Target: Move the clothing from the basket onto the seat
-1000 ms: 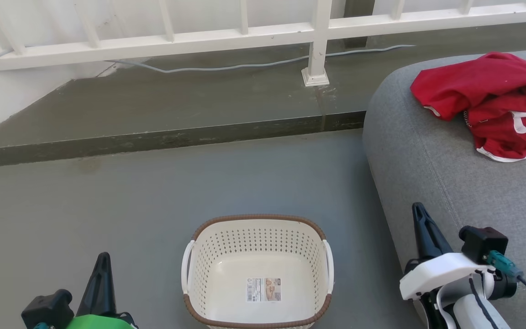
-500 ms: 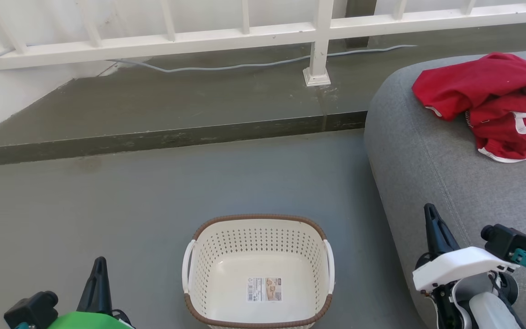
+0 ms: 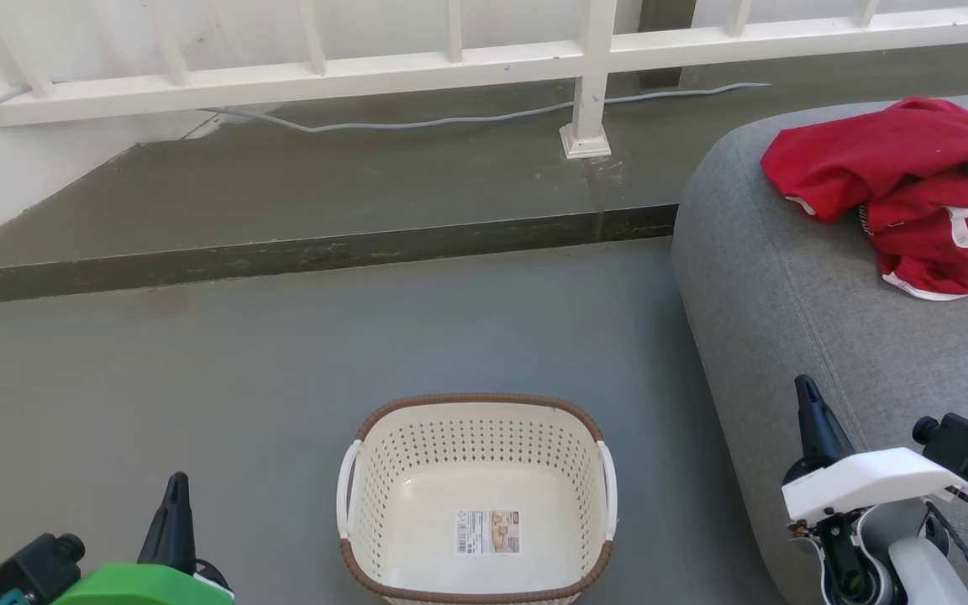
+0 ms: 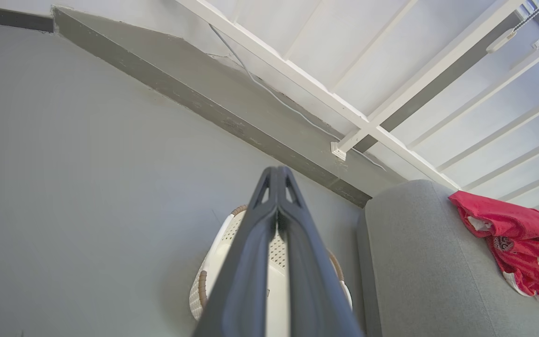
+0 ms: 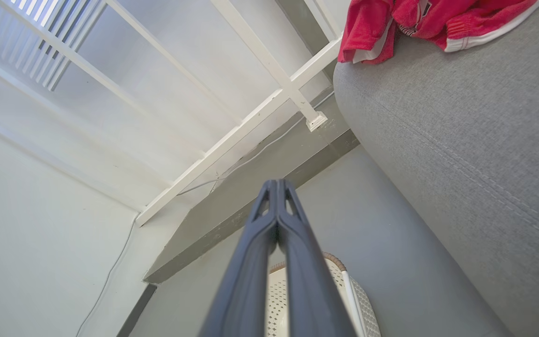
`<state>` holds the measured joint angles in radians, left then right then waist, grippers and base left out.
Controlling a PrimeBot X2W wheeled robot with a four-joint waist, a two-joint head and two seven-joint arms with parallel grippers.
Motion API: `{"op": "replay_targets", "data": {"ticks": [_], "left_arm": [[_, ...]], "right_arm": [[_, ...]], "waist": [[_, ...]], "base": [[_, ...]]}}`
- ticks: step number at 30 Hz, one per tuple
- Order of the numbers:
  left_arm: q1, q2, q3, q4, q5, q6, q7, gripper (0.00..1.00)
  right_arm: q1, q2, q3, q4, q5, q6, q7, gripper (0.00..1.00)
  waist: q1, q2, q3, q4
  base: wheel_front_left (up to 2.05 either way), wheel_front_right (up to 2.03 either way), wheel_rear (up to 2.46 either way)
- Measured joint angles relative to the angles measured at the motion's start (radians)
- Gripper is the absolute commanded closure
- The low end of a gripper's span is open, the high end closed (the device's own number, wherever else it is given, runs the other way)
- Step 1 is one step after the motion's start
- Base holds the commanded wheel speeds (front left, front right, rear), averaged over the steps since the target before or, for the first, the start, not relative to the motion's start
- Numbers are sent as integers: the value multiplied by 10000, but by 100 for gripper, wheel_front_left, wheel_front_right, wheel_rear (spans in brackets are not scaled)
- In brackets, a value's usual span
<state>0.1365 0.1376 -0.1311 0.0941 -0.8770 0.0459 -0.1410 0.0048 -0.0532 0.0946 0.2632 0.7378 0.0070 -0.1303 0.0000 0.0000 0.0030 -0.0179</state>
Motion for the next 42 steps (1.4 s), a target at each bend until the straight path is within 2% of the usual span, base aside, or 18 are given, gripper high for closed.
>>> {"op": "replay_targets", "data": {"ticks": [42], "left_arm": [[-1085,-334,961,1043,-4903,-999,1317,100]], "right_arm": [[-410,10,-1321,81,5607,681,1425,100]], "waist": [[0,0,0,113]], "base": [[0,0,0]]}}
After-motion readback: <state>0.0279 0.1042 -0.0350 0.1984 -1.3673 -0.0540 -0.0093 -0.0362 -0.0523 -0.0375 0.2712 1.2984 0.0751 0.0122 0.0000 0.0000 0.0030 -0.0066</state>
